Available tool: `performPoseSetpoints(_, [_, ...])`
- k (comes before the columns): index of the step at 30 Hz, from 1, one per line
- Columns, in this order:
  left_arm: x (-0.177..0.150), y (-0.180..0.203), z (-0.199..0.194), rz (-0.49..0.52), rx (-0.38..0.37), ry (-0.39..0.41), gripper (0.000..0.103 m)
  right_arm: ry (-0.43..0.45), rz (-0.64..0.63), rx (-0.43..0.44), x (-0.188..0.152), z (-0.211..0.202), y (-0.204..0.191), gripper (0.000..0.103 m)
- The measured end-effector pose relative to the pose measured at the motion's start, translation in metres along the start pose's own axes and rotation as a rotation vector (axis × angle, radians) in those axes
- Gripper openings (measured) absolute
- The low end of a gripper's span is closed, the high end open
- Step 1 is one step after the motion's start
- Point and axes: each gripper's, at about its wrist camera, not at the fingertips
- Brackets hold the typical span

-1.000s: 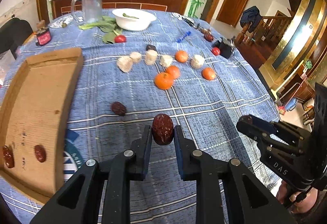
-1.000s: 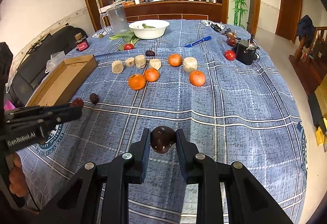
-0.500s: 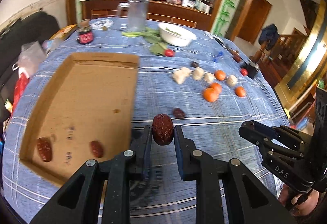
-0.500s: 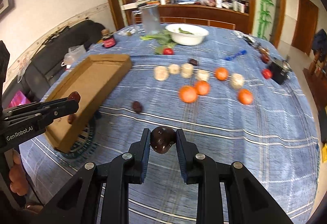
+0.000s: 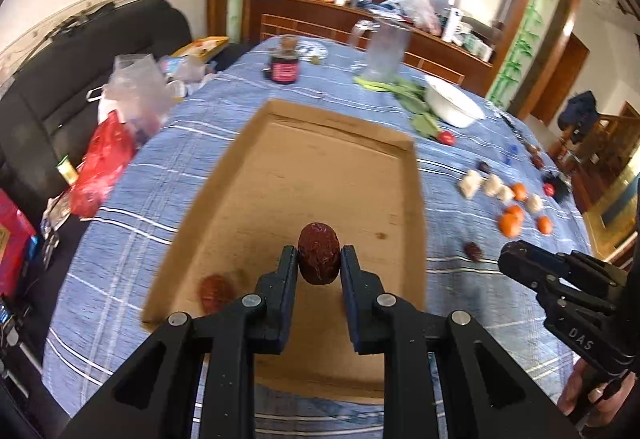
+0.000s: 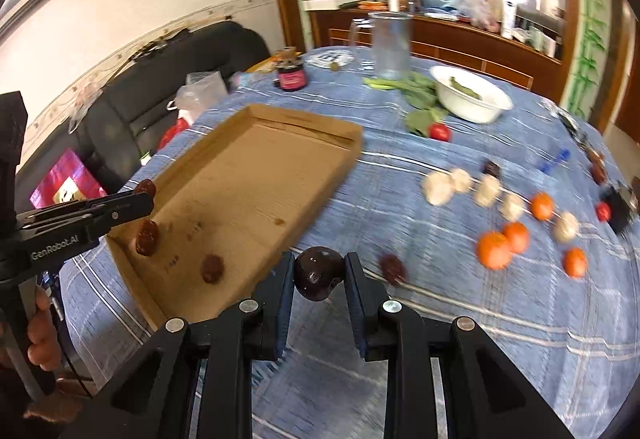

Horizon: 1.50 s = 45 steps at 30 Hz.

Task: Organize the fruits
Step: 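Carry the date and plum into the cardboard tray and open both tools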

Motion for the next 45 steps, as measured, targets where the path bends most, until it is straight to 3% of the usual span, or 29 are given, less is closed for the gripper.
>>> performPoseSetpoints(7, [0.013, -0.029, 0.022, -0.04, 0.038, -0.03, 0.021, -0.04, -0.035, 0.048, 0.024, 0.041, -0.021, 0.027])
performPoseSetpoints(15, [0.021, -0.032, 0.061, -0.019, 0.054, -0.094, 0.021, -0.127, -0.056, 0.076, 0.037, 0.105, -0.04, 0.028])
performPoseSetpoints(22, [0.018, -0.035, 0.088, -0.018, 0.055, -0.166, 0.021, -0.174, -0.049, 0.079, 0.037, 0.132, -0.041, 0.028])
performPoseSetpoints(34, [0.014, -0.039, 0.101, -0.026, 0.067, -0.199, 0.021, -0.203, -0.055, 0.064, 0.034, 0.144, -0.042, 0.032])
performPoseSetpoints(37, [0.014, -0.037, 0.1, -0.011, 0.085, -0.199, 0.029, -0.216, -0.069, 0.054, 0.034, 0.144, -0.045, 0.037])
performPoseSetpoints(39, [0.012, -0.037, 0.098, -0.01, 0.104, -0.192, 0.04, -0.213, -0.079, 0.049, 0.033, 0.142, -0.046, 0.037])
performPoseSetpoints(45, [0.007, -0.043, 0.083, -0.03, 0.133, -0.165, 0.041, -0.195, -0.089, 0.032, 0.03, 0.125, -0.045, 0.037])
Point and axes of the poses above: each gripper's, at about its wrist camera, not at the fingertips, and z roughly the way its jaws point, y to its right, x to its top, and after that the axes turned 10 degrees about x, right-handed
